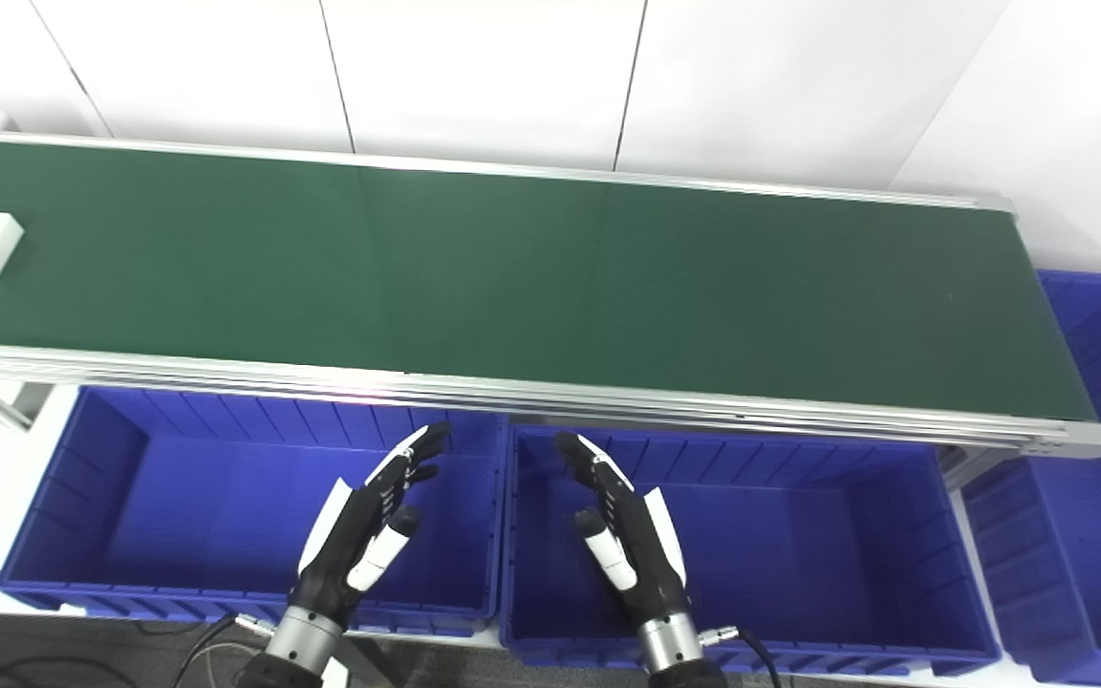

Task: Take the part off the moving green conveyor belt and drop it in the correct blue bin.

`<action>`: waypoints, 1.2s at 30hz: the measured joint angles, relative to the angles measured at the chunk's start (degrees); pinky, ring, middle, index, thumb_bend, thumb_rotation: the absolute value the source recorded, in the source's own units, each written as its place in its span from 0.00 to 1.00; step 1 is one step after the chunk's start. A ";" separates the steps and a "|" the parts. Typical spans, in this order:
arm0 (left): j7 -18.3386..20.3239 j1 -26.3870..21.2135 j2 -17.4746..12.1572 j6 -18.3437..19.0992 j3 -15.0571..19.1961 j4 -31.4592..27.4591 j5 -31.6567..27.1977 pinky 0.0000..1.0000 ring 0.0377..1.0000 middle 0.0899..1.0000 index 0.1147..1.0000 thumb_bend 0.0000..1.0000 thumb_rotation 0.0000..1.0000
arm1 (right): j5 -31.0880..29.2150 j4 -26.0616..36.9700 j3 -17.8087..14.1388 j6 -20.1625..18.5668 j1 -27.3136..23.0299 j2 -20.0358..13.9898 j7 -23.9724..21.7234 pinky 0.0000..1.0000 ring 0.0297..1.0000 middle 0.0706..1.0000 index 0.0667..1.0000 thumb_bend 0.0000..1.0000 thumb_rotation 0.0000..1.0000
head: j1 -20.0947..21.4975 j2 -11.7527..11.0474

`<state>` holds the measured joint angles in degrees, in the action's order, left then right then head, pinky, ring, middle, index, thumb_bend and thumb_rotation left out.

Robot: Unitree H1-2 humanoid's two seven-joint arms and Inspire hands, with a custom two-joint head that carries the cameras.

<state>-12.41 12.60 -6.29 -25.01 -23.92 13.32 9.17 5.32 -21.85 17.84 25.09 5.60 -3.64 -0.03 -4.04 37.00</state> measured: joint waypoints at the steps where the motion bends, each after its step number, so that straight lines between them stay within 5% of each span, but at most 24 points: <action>1: 0.00 -0.03 -0.04 0.00 -0.10 0.04 -0.03 0.86 0.91 0.92 0.88 0.73 1.00 | -0.04 -0.06 0.00 0.00 0.00 0.01 0.00 0.89 0.90 0.87 0.85 0.85 1.00 | 0.09 -0.09; 36: -0.07 -0.48 -0.89 0.00 -1.37 0.75 -0.93 0.85 0.90 0.91 0.87 0.77 1.00 | 0.06 -0.70 0.72 0.00 -0.35 -0.02 1.10 0.90 0.90 0.87 0.85 0.90 1.00 | 0.61 -0.79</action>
<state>-12.47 12.12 -7.18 -25.01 -25.29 14.08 8.24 5.38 -22.56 18.56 25.09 5.25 -3.66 1.07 -3.43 36.21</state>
